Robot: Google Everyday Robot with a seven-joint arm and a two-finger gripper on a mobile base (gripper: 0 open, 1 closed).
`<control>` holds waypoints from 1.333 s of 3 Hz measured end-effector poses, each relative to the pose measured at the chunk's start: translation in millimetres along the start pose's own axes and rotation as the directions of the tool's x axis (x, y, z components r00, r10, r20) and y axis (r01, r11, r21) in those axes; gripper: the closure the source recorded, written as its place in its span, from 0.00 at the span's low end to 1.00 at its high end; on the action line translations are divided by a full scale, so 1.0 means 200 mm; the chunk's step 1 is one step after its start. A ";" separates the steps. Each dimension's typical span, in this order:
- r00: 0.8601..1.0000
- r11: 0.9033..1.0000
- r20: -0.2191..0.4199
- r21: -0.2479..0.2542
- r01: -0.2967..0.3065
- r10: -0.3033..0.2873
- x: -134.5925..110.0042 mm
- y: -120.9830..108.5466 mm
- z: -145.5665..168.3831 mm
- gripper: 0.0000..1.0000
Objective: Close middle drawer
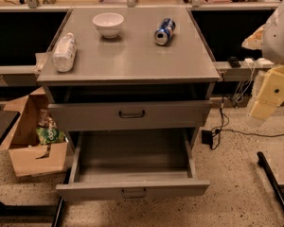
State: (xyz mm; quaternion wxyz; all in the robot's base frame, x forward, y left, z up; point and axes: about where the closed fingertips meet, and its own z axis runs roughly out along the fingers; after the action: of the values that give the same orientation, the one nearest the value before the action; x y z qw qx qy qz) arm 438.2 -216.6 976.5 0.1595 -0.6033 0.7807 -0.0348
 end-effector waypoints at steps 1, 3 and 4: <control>1.000 1.000 0.000 0.000 0.000 0.000 0.00 0.00 0.00 0.00; 1.000 0.994 0.010 -0.111 -0.014 0.015 0.06 0.24 0.48 0.00; 0.998 0.983 0.045 -0.180 -0.026 0.035 0.08 0.39 0.79 0.00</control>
Offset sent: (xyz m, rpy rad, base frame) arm -0.0246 -0.0009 -0.1397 -0.0129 0.1580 0.0115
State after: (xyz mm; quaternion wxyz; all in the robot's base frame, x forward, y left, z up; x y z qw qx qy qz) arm 407.6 -188.7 804.9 0.1240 -0.6037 0.7857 0.0526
